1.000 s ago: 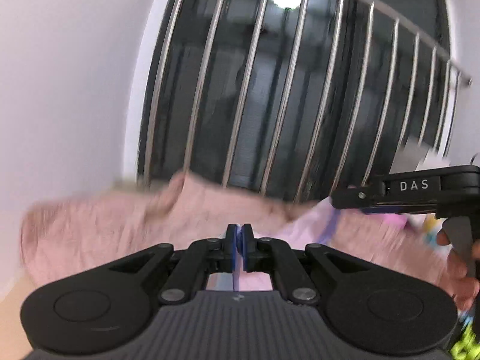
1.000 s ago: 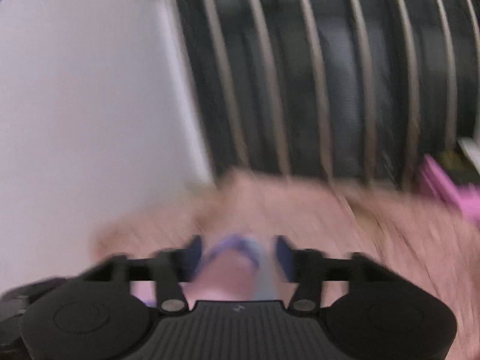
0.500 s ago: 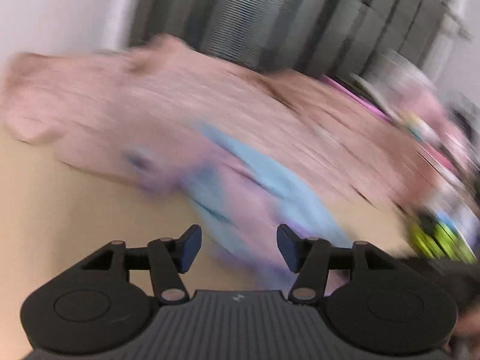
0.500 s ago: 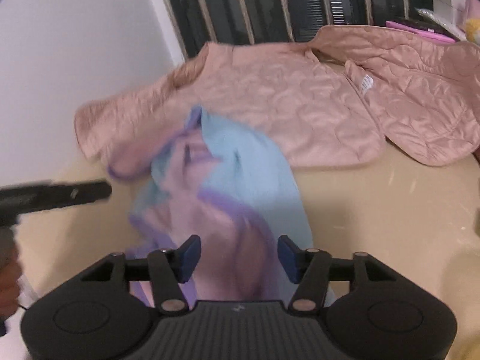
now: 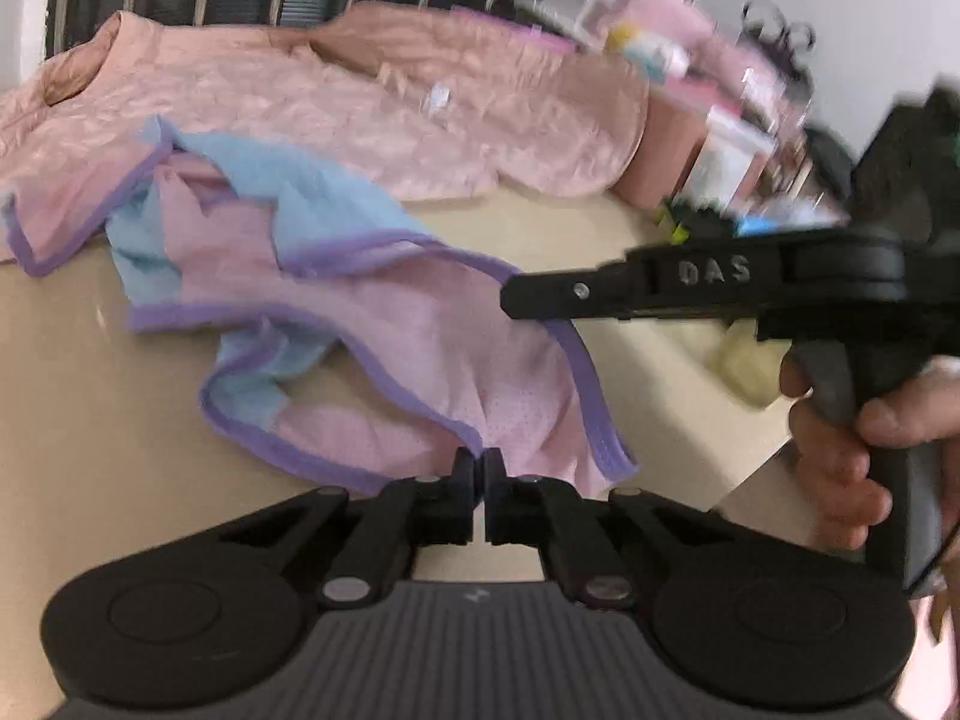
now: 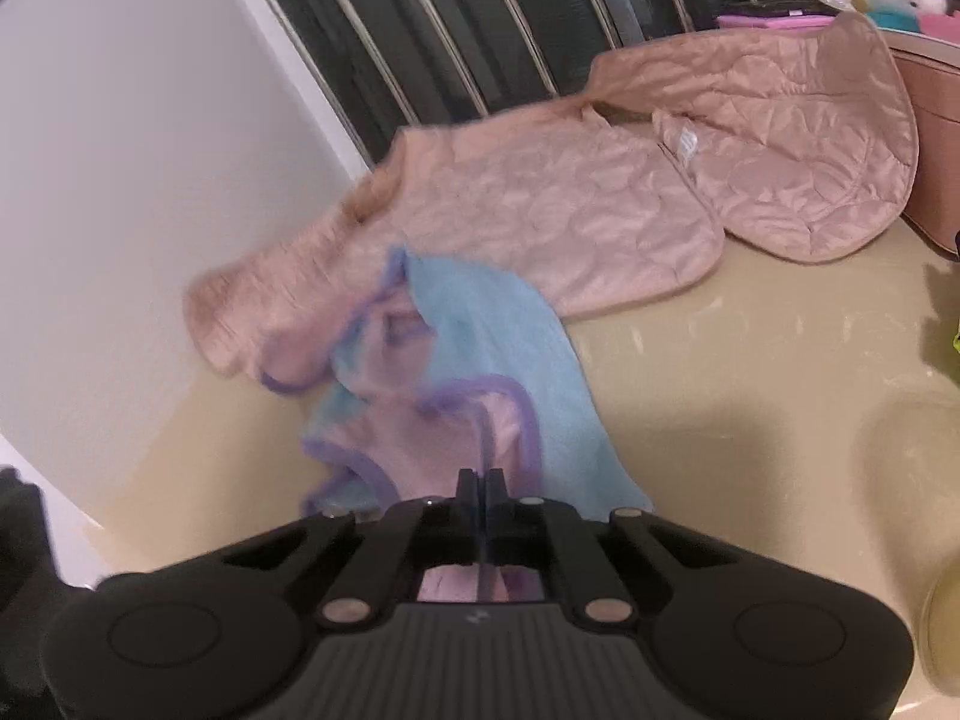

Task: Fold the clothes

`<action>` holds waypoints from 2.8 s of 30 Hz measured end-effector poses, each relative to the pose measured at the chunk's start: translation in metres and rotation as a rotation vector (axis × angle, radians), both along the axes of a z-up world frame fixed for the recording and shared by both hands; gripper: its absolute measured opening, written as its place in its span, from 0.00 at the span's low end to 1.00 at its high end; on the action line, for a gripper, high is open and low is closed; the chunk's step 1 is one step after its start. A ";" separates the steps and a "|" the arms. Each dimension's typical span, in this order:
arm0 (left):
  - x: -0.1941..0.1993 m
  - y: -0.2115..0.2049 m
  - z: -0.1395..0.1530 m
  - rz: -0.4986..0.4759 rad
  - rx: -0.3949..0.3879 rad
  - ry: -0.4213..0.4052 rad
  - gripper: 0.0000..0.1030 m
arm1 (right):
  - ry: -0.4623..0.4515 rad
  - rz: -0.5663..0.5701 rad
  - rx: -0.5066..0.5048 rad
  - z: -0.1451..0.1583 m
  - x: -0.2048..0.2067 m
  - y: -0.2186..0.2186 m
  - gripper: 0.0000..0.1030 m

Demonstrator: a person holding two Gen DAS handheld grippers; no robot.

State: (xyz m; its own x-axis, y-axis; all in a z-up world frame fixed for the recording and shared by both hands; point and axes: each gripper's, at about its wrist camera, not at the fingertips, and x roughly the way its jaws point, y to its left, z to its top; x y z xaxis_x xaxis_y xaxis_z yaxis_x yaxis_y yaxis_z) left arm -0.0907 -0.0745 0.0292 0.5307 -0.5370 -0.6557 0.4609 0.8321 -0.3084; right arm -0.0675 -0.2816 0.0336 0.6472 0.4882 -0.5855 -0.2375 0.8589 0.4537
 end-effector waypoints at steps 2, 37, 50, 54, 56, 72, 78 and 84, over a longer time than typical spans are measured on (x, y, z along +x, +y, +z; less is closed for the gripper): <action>-0.005 0.015 0.020 0.005 -0.079 -0.037 0.02 | -0.016 0.017 0.050 0.010 -0.004 -0.006 0.01; 0.010 0.020 0.009 0.240 0.206 -0.258 0.55 | -0.061 -0.155 -0.114 -0.013 0.078 0.001 0.30; 0.020 -0.008 -0.011 0.237 0.400 -0.261 0.02 | -0.221 0.030 -0.523 -0.030 -0.001 0.043 0.30; 0.003 0.013 0.025 0.302 0.316 -0.308 0.01 | -0.290 0.034 -0.625 -0.029 -0.003 0.061 0.30; -0.008 0.019 0.043 0.294 0.277 -0.327 0.01 | -0.324 0.047 -0.658 -0.029 -0.006 0.070 0.30; -0.019 0.024 0.056 0.265 0.294 -0.304 0.02 | -0.584 0.228 -0.653 -0.016 -0.057 0.133 0.32; -0.025 0.029 0.057 0.271 0.299 -0.305 0.02 | -0.607 0.189 -0.717 -0.019 -0.048 0.146 0.33; -0.029 0.039 0.065 0.289 0.298 -0.321 0.02 | -0.507 0.088 -0.800 -0.034 -0.033 0.130 0.32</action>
